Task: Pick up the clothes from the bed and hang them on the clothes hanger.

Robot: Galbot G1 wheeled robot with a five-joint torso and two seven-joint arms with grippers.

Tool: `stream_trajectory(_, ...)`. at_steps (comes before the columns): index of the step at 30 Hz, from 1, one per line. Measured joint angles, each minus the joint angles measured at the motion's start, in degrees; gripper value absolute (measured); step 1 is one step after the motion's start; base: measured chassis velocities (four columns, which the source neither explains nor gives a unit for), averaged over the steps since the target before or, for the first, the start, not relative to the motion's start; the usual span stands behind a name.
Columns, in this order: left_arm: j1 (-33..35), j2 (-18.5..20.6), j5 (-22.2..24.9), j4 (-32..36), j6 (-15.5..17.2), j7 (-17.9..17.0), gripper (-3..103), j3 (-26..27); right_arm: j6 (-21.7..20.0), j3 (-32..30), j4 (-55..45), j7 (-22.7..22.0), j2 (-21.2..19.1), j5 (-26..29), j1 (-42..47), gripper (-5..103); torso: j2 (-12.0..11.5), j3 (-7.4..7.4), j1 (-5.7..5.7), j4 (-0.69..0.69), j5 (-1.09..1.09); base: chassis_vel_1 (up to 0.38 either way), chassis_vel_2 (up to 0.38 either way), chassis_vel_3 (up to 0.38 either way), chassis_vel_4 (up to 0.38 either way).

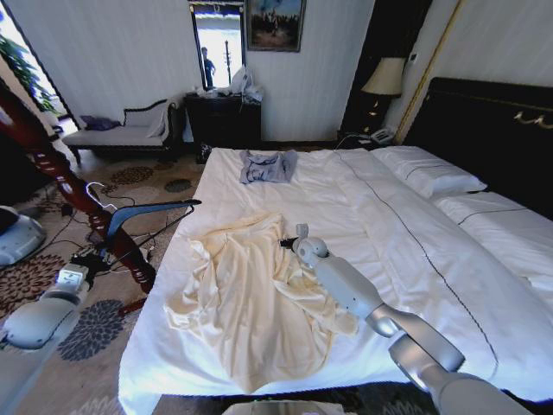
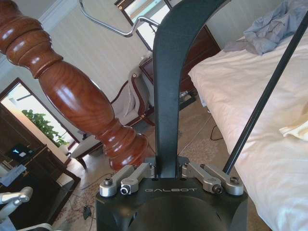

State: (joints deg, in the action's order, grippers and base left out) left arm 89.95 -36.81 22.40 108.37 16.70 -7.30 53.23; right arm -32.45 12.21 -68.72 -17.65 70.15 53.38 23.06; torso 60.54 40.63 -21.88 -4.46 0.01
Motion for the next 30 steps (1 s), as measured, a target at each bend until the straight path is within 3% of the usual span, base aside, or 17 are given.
stream_trajectory(5, 0.0, 0.0, -0.1, -0.2, -0.1, 0.0, 19, -0.2, 0.2, 0.1, -0.5, 0.0, -0.5, 0.0, 0.0, 3, 0.0, 0.0, 0.0, 0.0, 0.0, 0.0, 0.0, 0.0, 0.0)
stream_trajectory(21, 0.2, 0.2, -1.2, 0.3, -0.1, 0.7, 19, -1.1, 1.0, -0.1, -5.8, 0.0, -3.4, -3.3, 0.4, 2, 0.0, 0.0, 0.0, 0.0, 0.0, 0.0, 0.0, 0.0, 0.0)
stream_trajectory(30, -0.3, 1.6, -2.4, 0.3, 0.9, 1.3, 19, -3.3, 2.0, 0.1, -10.2, 1.3, -8.4, -6.1, -0.2, 2, 0.0, 0.0, 0.0, 0.01, 0.0, 0.0, 0.0, 0.0, 0.0)
